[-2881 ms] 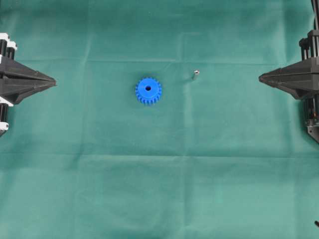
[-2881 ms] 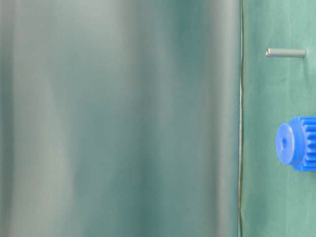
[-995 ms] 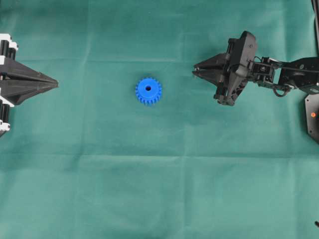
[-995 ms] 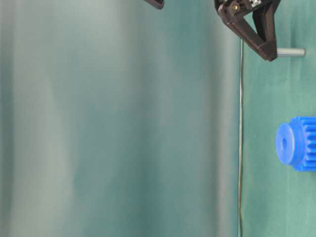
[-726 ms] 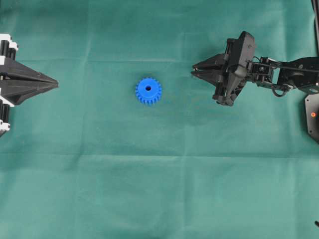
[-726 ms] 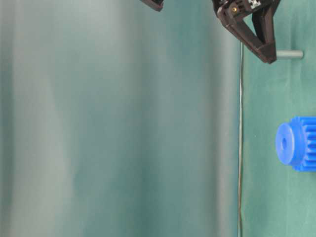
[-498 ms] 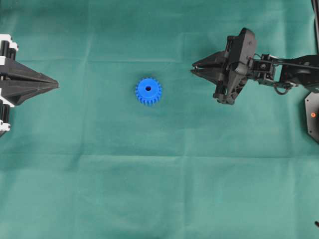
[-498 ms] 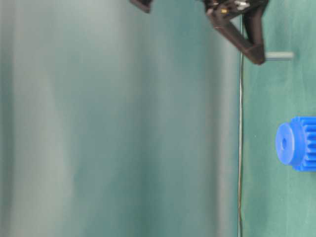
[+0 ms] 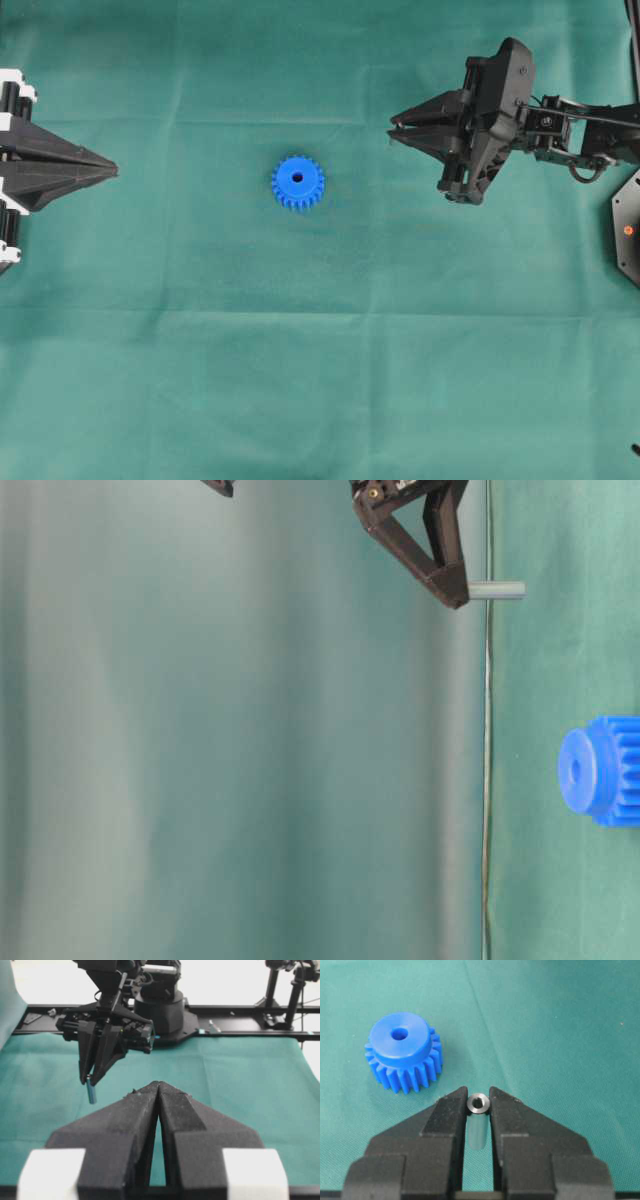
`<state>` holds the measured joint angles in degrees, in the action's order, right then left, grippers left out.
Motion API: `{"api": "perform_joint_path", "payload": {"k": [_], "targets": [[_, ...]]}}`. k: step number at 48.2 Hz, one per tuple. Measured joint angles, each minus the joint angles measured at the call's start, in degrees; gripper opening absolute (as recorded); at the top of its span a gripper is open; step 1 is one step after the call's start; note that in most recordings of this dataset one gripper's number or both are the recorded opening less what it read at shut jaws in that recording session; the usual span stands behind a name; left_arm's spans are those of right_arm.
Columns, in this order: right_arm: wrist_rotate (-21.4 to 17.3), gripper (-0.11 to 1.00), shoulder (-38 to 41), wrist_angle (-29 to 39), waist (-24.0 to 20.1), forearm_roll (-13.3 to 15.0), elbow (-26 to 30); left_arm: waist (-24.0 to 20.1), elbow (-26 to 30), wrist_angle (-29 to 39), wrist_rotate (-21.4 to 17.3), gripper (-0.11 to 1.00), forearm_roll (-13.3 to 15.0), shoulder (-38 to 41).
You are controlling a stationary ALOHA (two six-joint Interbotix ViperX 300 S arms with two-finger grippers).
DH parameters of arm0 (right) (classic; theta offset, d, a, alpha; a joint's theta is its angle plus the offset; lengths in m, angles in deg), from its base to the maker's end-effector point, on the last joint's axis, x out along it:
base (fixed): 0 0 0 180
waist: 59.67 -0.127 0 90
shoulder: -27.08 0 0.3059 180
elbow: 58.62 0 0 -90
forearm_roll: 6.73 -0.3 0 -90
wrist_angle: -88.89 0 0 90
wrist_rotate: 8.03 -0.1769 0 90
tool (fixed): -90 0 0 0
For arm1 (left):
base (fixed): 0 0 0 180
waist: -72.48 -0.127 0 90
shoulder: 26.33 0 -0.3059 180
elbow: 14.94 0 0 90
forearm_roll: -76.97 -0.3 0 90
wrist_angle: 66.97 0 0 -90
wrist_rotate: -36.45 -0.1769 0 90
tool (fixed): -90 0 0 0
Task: Insert the shaft placed at a random location into the center hole of the small gear at another random location.
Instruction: 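Lower the right gripper around the shaft and close to grasp it, then lift the shaft and carry it left over the blue gear's center hole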
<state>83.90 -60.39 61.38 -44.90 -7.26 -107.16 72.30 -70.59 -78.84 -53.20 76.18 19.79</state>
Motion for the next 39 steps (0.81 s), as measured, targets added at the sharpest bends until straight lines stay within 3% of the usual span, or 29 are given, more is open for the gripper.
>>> {"api": "perform_joint_path", "payload": {"k": [12,39], "targets": [[0.0,0.14,1.4,-0.2,-1.5,0.0,1.7,0.0,0.1,0.0,-0.1,0.00,0.1,0.0],[0.0,0.14,11.3,0.0,-6.2,0.0,15.0,0.0,0.1,0.6,0.0,0.00,0.1,0.0]]}}
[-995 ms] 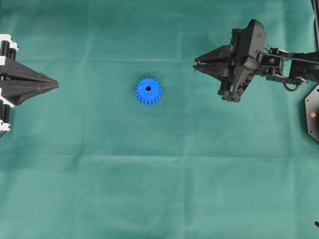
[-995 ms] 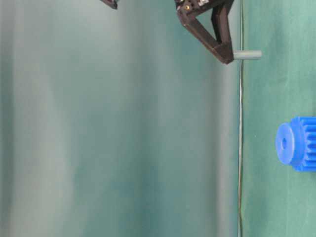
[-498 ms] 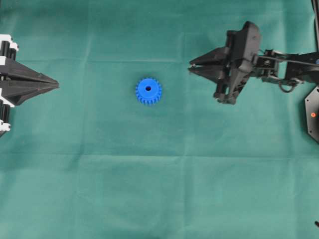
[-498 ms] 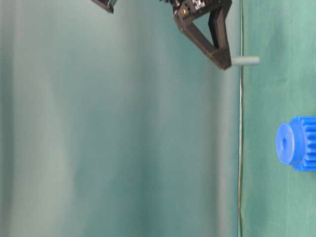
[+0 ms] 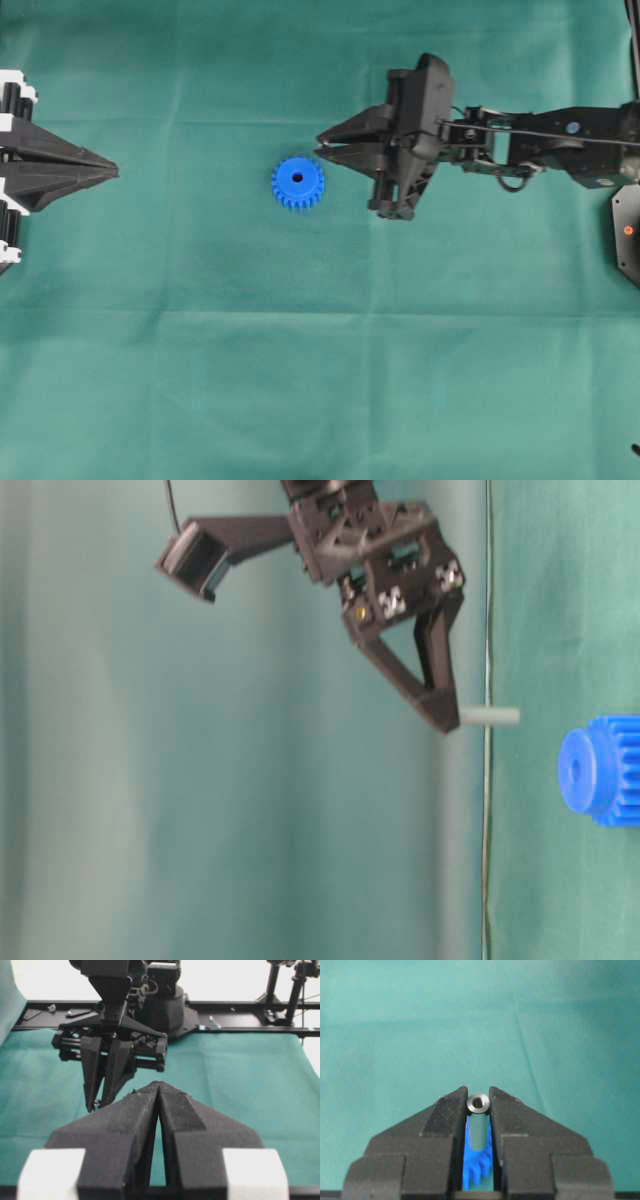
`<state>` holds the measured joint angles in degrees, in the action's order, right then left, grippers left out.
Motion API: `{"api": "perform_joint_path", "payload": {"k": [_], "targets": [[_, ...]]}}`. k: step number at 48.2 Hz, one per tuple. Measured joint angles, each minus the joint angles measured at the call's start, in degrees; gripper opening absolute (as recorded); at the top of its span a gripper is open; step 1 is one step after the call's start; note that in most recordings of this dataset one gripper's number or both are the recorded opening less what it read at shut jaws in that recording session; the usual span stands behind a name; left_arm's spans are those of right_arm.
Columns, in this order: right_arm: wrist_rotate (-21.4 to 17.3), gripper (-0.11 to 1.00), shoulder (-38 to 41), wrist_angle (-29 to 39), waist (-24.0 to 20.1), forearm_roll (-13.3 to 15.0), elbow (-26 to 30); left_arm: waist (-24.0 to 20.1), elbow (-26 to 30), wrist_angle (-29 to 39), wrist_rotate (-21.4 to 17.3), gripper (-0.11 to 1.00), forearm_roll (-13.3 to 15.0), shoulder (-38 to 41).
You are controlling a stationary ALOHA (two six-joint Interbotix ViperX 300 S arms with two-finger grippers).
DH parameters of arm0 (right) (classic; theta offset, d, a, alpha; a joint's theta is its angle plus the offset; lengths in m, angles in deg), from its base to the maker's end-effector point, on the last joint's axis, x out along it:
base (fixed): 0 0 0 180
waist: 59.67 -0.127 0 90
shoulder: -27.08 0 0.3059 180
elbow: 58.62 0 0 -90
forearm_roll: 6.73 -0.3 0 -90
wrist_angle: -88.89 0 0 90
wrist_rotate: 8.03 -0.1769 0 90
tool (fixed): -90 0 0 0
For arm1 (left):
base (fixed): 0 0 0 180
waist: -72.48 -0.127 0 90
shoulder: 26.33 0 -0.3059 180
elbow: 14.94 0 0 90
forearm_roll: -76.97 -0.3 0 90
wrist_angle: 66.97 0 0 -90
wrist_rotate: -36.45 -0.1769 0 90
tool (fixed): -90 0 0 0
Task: Insert the shaft placed at a random location into the center hole of the small gear at another random location.
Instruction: 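Lift the shaft and carry it left over the blue gear's center hole, then lower the shaft into the gear's center hole with the right gripper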
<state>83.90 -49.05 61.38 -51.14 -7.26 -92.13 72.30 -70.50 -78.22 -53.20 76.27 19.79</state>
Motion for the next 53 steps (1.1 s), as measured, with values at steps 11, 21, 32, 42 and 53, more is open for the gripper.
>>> {"api": "perform_joint_path", "payload": {"k": [11,21,32,42,53], "targets": [[0.0,0.14,2.8,0.0,-0.4,0.0,3.5,0.0,-0.1,0.4,0.0,0.00,-0.1,0.0],[0.0,0.14,4.0,0.1,-0.5,0.0,4.5,0.0,-0.1,0.4,0.0,0.00,-0.1,0.0],[0.0,0.14,5.8,0.0,-0.8,-0.4,4.6,0.0,-0.1,0.4,0.0,0.00,-0.1,0.0],[0.0,0.14,7.5,-0.6,-1.0,-0.8,4.6,0.1,-0.1,0.4,0.0,0.00,0.0,0.0],[-0.1,0.14,8.3,-1.1,-1.0,-0.9,4.9,0.0,0.0,0.4,0.0,0.00,0.0,0.0]]}}
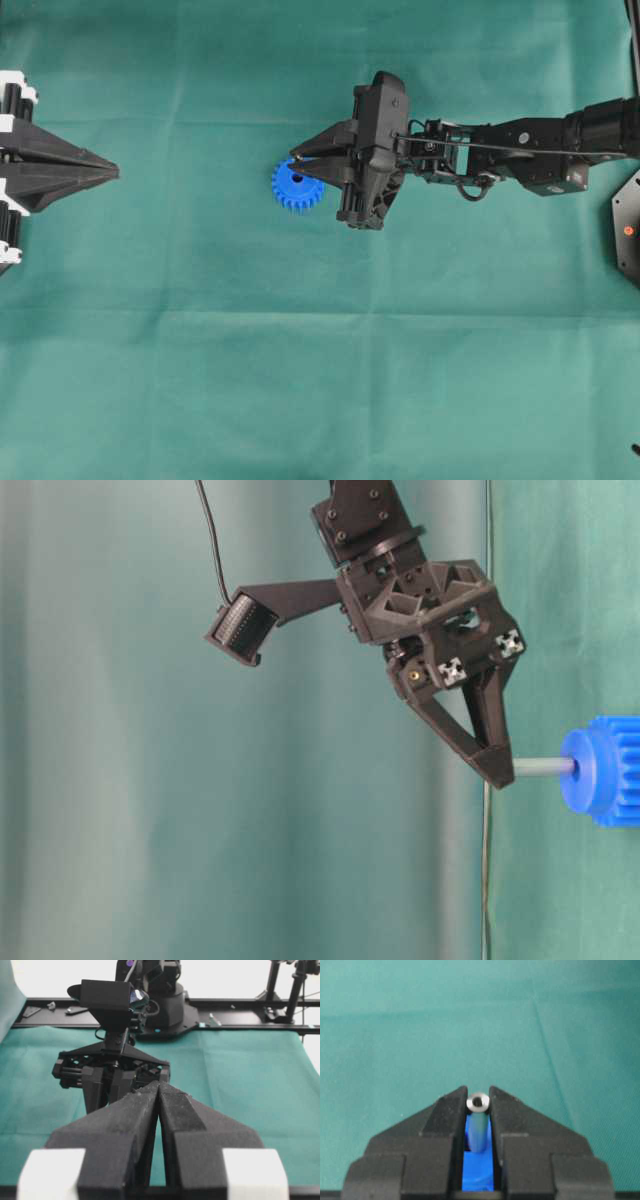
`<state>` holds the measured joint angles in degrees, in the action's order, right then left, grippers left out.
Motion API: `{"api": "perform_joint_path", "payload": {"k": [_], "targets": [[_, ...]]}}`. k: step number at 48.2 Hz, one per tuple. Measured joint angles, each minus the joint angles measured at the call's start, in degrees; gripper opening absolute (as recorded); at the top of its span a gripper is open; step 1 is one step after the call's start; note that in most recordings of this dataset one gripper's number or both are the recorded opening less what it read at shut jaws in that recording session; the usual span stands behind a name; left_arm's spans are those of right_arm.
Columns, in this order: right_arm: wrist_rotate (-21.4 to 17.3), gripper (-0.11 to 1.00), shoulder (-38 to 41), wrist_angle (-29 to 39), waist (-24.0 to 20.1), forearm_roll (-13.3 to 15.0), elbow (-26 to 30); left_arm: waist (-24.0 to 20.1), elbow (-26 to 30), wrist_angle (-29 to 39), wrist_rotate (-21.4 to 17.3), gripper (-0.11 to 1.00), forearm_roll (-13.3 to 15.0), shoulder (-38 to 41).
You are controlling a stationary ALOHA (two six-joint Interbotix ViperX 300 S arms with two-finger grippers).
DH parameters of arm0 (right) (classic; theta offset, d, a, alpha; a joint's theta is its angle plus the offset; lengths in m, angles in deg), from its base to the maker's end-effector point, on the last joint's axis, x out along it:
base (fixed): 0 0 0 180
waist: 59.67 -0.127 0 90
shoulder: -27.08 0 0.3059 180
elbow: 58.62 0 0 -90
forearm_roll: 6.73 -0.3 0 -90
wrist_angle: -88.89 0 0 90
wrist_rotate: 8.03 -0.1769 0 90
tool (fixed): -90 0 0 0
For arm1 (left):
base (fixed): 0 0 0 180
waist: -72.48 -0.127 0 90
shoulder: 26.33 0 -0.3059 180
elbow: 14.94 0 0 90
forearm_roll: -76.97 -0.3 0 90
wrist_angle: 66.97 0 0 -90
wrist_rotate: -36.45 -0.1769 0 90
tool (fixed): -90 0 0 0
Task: Insert the shaft placed at a random location into the center hole of the small gear at another random location.
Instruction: 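Lower the shaft into the gear's center hole with the right gripper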
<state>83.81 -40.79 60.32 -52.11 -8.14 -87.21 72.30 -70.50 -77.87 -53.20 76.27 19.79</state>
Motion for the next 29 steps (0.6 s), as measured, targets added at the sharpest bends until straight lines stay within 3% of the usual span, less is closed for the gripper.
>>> {"api": "perform_joint_path", "payload": {"k": [29], "targets": [[0.0,0.14,-3.1,0.7,-0.1,0.0,0.0,0.0,0.0,0.1,0.1,0.00,0.0,0.0]]}}
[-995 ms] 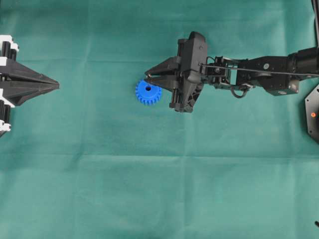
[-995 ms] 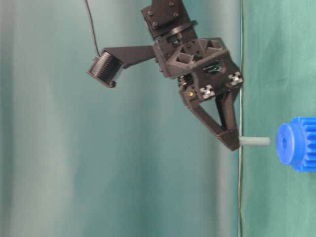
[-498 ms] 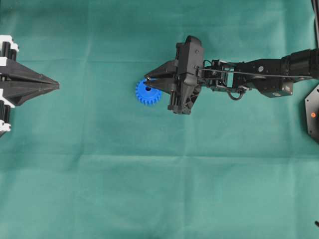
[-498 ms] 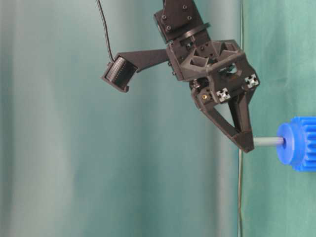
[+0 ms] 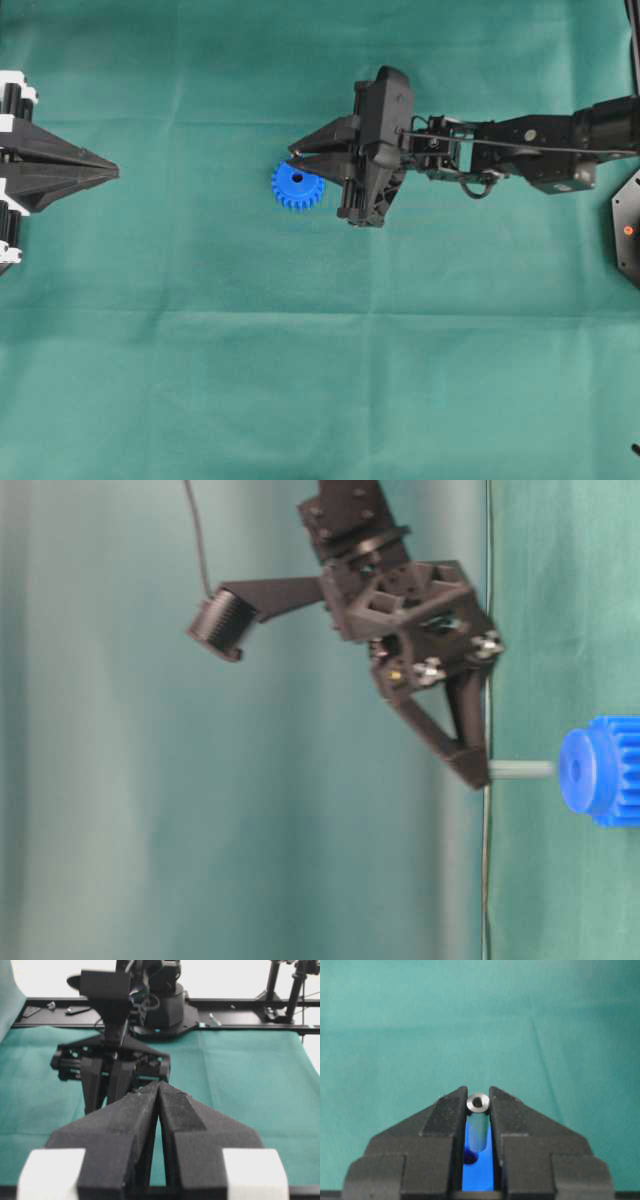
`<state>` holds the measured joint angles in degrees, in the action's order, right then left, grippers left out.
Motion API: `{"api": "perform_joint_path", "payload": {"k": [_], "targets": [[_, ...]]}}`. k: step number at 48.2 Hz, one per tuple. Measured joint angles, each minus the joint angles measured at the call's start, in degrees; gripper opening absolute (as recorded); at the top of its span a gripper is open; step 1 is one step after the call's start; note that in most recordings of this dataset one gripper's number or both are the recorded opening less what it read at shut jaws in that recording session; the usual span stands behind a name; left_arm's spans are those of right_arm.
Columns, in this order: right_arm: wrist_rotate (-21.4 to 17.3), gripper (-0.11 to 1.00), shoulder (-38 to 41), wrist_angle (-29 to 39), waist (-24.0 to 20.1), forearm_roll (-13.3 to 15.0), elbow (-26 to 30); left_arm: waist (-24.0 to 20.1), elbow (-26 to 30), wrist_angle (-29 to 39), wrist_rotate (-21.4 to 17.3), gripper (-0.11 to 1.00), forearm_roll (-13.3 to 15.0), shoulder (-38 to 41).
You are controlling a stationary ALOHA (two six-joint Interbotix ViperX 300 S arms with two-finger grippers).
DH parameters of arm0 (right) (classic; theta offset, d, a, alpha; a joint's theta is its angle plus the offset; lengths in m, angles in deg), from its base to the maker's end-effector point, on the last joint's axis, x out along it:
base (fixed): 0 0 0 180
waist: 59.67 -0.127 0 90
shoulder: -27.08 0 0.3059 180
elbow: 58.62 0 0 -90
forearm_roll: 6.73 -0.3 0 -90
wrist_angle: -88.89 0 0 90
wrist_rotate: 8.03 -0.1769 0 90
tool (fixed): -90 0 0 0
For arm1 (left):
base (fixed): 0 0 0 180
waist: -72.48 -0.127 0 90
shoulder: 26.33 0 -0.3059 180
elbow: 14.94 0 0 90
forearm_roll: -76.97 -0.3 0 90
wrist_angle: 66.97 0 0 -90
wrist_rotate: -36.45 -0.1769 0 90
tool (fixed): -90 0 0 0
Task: Insert the shaft placed at a random location into the center hole of the small gear at another random location.
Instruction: 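Lower the shaft into the gear's center hole with the right gripper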
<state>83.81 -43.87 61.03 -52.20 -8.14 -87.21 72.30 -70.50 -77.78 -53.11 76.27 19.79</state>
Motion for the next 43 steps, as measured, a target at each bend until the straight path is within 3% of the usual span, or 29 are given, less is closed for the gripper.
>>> {"api": "perform_joint_path", "payload": {"k": [20,43], "targets": [[-0.5,0.14,-1.4,0.5,-0.4,0.0,0.0,0.0,-0.1,0.0,0.0,0.00,0.0,0.0],[-1.0,0.14,3.2,-0.7,-0.7,-1.4,0.0,0.1,0.0,0.0,0.0,0.00,-0.1,0.0]]}}
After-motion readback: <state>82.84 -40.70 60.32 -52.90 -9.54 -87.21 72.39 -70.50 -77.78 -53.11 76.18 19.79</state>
